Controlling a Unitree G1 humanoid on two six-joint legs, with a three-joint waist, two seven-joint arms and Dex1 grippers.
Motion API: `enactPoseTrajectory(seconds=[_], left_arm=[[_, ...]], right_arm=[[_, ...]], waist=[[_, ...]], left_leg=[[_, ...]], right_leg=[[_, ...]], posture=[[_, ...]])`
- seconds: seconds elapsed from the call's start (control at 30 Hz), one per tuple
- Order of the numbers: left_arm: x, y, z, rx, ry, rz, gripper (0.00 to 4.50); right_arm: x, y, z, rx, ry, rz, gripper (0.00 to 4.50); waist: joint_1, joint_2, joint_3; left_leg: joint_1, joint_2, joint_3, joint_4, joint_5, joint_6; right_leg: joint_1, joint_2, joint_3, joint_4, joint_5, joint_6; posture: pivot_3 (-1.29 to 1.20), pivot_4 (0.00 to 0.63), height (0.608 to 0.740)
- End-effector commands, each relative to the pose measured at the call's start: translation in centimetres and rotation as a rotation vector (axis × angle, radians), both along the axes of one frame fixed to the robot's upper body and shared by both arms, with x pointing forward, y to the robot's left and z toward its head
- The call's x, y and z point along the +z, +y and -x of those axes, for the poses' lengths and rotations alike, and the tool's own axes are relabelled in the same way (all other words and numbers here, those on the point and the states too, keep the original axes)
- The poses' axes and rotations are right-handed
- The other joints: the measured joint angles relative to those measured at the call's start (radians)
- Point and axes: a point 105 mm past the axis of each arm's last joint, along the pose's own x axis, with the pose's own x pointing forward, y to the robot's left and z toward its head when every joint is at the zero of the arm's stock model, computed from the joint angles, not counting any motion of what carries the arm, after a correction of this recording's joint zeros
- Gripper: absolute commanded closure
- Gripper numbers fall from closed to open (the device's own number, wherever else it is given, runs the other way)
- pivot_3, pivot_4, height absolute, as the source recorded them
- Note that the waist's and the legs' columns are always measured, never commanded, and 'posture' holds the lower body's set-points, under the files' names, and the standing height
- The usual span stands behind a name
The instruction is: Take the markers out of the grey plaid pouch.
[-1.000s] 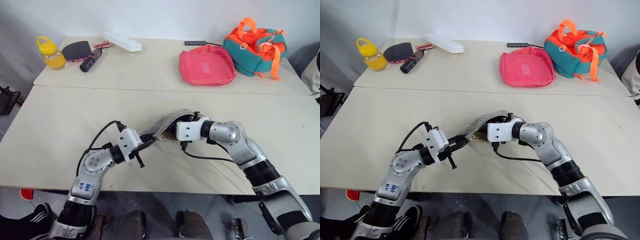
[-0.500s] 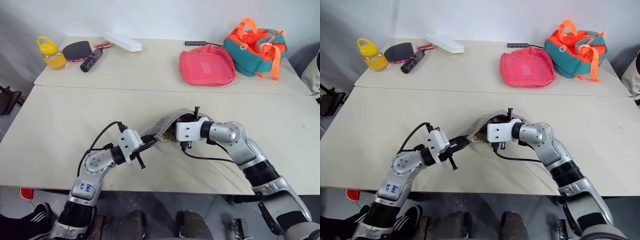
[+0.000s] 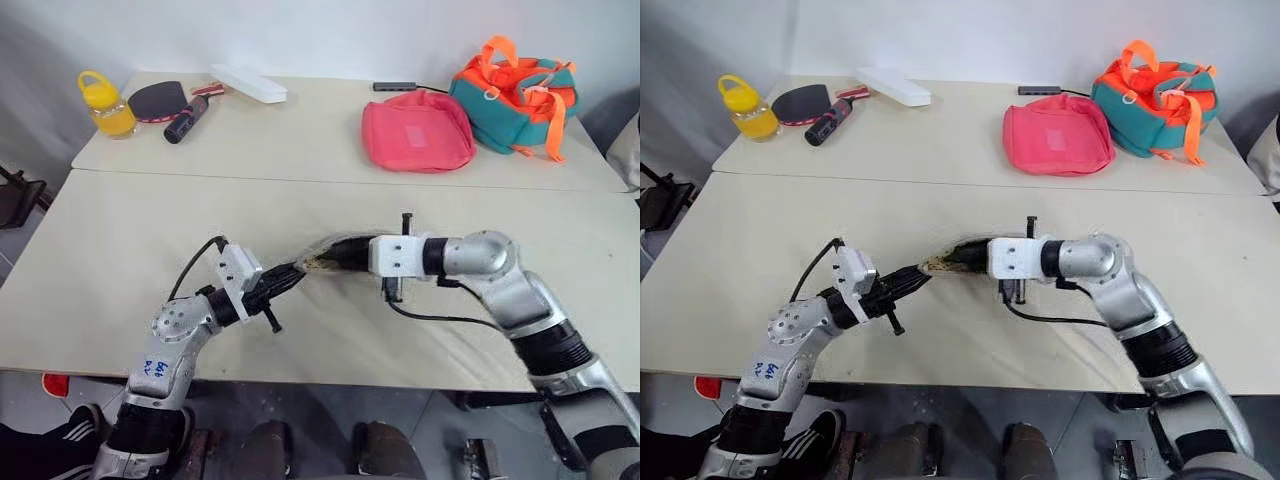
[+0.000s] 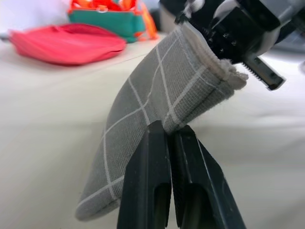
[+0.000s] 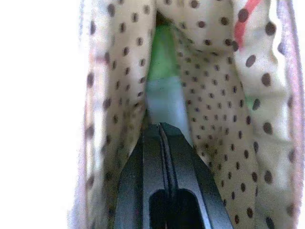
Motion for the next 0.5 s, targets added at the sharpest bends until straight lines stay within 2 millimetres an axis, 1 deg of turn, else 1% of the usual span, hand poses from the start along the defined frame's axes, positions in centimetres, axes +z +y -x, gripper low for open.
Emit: enactPoseTrajectory(seconds=[0.03, 0.07, 0.13, 0.17, 0.2, 0.23, 0.3, 0.37, 0.4, 0.47, 0.5], left_arm=[[1.1, -1.7, 2.0, -0.159, 0.125, 0.128, 4.50], [1.0, -1.9, 2.3, -0.184, 0.164, 0.150, 4.50], [0.9, -2.3, 2.6, -0.211, 0.243, 0.204, 4.50], [0.9, -2.4, 2.8, -0.225, 0.277, 0.234, 4.50], [0.9, -2.6, 2.7, -0.221, 0.286, 0.249, 4.50], [0.8, -2.6, 2.5, -0.204, 0.285, 0.254, 4.50], [0.3, -2.3, 1.8, -0.166, 0.343, 0.294, 4.50], [-0.5, -1.9, 1.1, -0.116, 0.342, 0.275, 4.50], [-1.1, -1.8, 0.8, -0.088, 0.333, 0.249, 4.50], [-1.6, -1.5, 0.2, -0.043, 0.310, 0.232, 4.50], [-1.7, -1.4, 0.1, -0.035, 0.312, 0.235, 4.50]], right_arm=[[3.4, -0.9, 0.8, 0.034, 0.022, 0.019, 4.47], [3.7, -1.0, 0.9, 0.038, 0.032, 0.037, 4.47], [3.5, -1.3, 1.9, 0.047, 0.124, 0.075, 4.47], [3.5, -1.2, 2.4, 0.066, 0.153, 0.083, 4.47], [3.8, -0.8, 2.4, 0.073, 0.146, 0.072, 4.47], [3.8, -0.6, 2.2, 0.067, 0.140, 0.075, 4.31], [3.0, -0.5, 1.6, 0.057, 0.116, 0.114, 3.89], [2.1, -0.4, 0.7, 0.031, 0.068, 0.138, 3.26], [1.4, -0.5, 0.6, 0.026, 0.083, 0.151, 2.96], [-0.1, -0.7, 0.5, 0.019, 0.096, 0.180, 2.96], [-0.5, -0.6, 0.5, 0.020, 0.099, 0.185, 2.96]], waist=[[-0.001, 0.000, 0.000], [-0.001, 0.000, 0.000], [-0.002, 0.000, 0.000], [-0.002, 0.000, 0.000], [-0.002, 0.000, 0.000], [-0.003, 0.000, 0.000], [-0.002, 0.000, 0.000], [-0.002, 0.000, 0.000], [-0.002, 0.000, 0.000], [0.000, 0.000, 0.000], [0.001, 0.000, 0.000]], left_leg=[[0.000, 0.000, 0.000, 0.000, 0.000, 0.000], [0.000, 0.000, 0.000, 0.000, 0.000, 0.000], [0.000, 0.000, 0.000, 0.000, 0.000, 0.000], [0.000, 0.000, 0.000, 0.000, 0.000, 0.000], [0.000, 0.001, -0.001, 0.000, 0.000, 0.000], [0.000, 0.001, -0.001, -0.001, 0.000, 0.000], [0.000, 0.000, 0.000, 0.000, 0.000, 0.000], [0.000, 0.000, 0.000, 0.001, 0.000, 0.000], [0.000, 0.000, 0.000, 0.002, 0.000, 0.000], [0.001, -0.001, 0.001, 0.002, 0.000, 0.000], [0.001, -0.001, 0.001, 0.002, 0.000, 0.000]], right_leg=[[0.000, 0.000, 0.000, 0.000, 0.000, 0.000], [0.000, 0.000, 0.000, 0.000, 0.000, 0.000], [0.000, 0.000, 0.000, 0.000, 0.000, 0.000], [0.000, 0.000, 0.000, 0.000, 0.000, 0.000], [0.000, 0.000, 0.000, 0.000, 0.000, 0.000], [0.000, 0.000, 0.000, 0.000, 0.000, 0.000], [0.000, 0.000, 0.000, 0.000, 0.000, 0.000], [0.000, 0.000, 0.000, 0.000, 0.000, 0.000], [0.000, 0.000, 0.000, -0.001, 0.000, 0.000], [0.000, 0.000, 0.001, -0.001, 0.000, 0.000], [0.000, 0.001, 0.001, -0.001, 0.000, 0.000]], posture=[[0.00, 0.150, 0.740], [0.00, 0.150, 0.740], [0.00, 0.150, 0.740], [0.00, 0.150, 0.740], [0.00, 0.150, 0.740], [0.00, 0.150, 0.740], [0.00, 0.150, 0.740], [0.00, 0.150, 0.740], [0.00, 0.150, 0.740], [0.00, 0.150, 0.740], [0.00, 0.150, 0.740]])
